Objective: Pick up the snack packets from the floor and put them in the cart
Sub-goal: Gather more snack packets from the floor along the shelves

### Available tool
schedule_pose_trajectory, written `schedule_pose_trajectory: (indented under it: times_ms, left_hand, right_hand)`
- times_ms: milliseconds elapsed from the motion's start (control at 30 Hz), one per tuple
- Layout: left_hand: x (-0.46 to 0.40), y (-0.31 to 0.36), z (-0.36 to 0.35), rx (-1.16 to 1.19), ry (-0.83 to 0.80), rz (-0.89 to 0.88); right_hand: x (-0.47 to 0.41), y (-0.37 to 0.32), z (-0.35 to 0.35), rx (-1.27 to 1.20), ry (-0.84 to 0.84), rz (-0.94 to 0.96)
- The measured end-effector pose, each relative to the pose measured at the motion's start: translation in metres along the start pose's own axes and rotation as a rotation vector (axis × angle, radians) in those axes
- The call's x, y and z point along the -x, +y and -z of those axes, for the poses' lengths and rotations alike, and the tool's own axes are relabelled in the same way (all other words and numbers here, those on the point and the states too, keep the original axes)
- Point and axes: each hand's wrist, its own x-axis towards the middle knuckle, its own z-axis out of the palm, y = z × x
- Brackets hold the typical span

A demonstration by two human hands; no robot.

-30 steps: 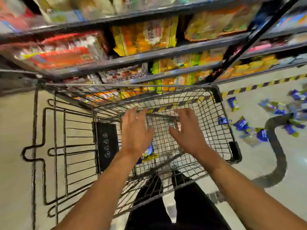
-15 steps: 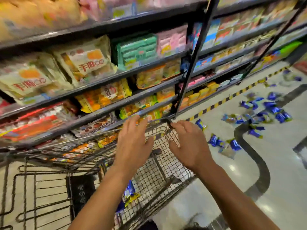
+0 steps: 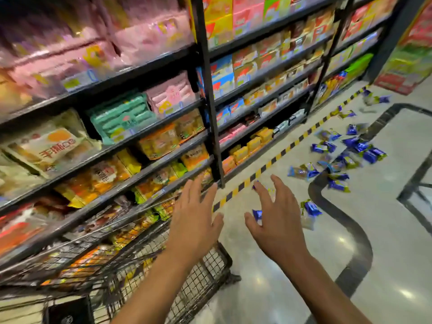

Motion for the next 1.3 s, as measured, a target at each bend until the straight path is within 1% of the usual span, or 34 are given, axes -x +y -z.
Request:
schedule_pose_trajectory:
  times_ms: [200,300,400,500,700,867,967,1067,1200,1300]
  left_hand:
    - [-0.036,0.111,-0.030,-0.080,-0.030,-0.141]
    - [-0.053,0.159,-0.044,-0.079,-0.073,-0.221]
    - [-0.070,0.205,-0.053,-0.064,-0.073,-0.317]
    - [-0.090,0.245,-0.059,-0.032,-0.103,-0.370]
    - [-0.137,0.311,-0.076,0.020,-0.129,-0.486]
    - [-0.187,0.355,-0.102,0.070,-0.186,-0.533]
    - [-0.216,0.379,-0.112,0.101,-0.207,-0.569]
    - [-0.249,0.402,-0.117,0.110,-0.216,-0.633]
    - [-0.298,0.434,-0.124,0.169,-0.245,-0.672]
    - [-0.334,0.461,-0.130,0.167,-0.239,-0.724]
  right_hand:
    - [0.009,0.103,0.022,-0.014,-0.030,-0.119]
    - [0.015,0.146,0.044,-0.047,-0.001,-0.214]
    - [0.021,0.186,0.066,-0.063,0.015,-0.303]
    - [0.023,0.219,0.089,-0.067,0.028,-0.365]
    - [0.015,0.271,0.131,-0.010,0.085,-0.466]
    - [-0.008,0.312,0.148,0.011,0.107,-0.569]
    - [-0.031,0.333,0.155,0.044,0.108,-0.605]
    - [-0.060,0.349,0.165,0.046,0.169,-0.654]
    - [-0.100,0.376,0.176,0.094,0.208,-0.695]
    - [-0.125,0.401,0.188,0.122,0.250,-0.721]
